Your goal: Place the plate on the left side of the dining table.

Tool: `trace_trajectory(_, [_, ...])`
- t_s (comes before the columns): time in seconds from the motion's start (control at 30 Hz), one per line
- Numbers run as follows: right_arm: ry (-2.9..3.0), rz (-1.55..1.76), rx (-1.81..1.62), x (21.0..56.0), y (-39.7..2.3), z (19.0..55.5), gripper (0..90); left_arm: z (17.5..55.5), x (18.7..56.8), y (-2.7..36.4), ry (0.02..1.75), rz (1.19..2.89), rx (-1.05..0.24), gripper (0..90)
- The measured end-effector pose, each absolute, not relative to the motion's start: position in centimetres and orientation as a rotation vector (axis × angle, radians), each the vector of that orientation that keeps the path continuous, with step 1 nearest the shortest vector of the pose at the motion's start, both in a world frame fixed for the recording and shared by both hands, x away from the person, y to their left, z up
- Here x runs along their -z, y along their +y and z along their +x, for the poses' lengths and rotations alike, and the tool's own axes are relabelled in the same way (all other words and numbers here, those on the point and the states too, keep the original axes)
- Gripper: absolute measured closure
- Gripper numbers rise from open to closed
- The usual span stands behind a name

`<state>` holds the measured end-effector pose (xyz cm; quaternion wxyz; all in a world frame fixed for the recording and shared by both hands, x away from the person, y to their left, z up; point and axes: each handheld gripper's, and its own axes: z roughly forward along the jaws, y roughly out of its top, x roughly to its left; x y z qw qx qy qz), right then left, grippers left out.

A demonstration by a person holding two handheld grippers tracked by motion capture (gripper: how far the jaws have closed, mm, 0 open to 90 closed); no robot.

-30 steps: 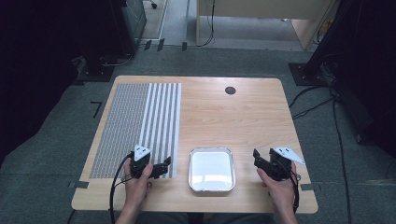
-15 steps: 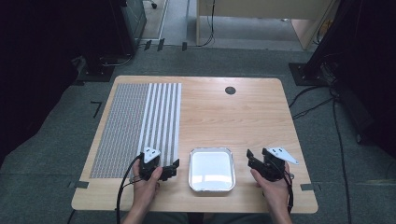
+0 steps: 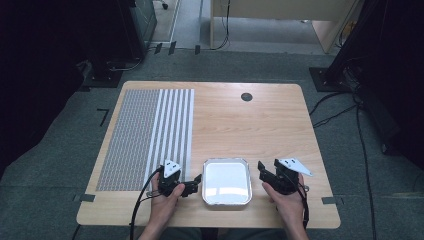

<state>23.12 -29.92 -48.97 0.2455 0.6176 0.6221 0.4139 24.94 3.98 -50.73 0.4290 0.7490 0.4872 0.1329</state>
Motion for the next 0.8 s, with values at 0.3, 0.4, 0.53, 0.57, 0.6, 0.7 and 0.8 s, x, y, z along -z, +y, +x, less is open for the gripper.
trace_trajectory(0.3, [1.725,1.683,-1.153,48.9,-29.2,23.1,41.6,24.6,50.7,3.0,1.204,1.873,-0.325,13.0])
trace_trajectory(0.4, [1.751,1.691,-1.15,49.0,-29.0,23.2,41.1,24.5,50.9,2.7,1.209,1.886,-0.334,13.7])
trace_trajectory(0.53, [1.765,1.662,-1.138,49.1,-28.4,23.2,42.7,24.3,50.9,2.3,1.208,1.894,-0.338,16.7])
trace_trajectory(0.57, [1.765,1.649,-1.144,49.1,-28.3,23.2,43.1,24.2,50.8,2.1,1.21,1.892,-0.342,20.0])
trace_trajectory(0.6, [1.764,1.648,-1.144,49.1,-28.2,23.2,43.9,24.2,50.8,2.0,1.21,1.889,-0.341,23.2])
trace_trajectory(0.7, [1.771,1.634,-1.141,49.2,-27.9,23.2,46.3,24.0,50.7,1.8,1.211,1.885,-0.329,30.1])
trace_trajectory(0.8, [1.781,1.635,-1.141,49.3,-27.7,23.2,48.6,23.8,50.6,1.5,1.199,1.884,-0.319,36.8])
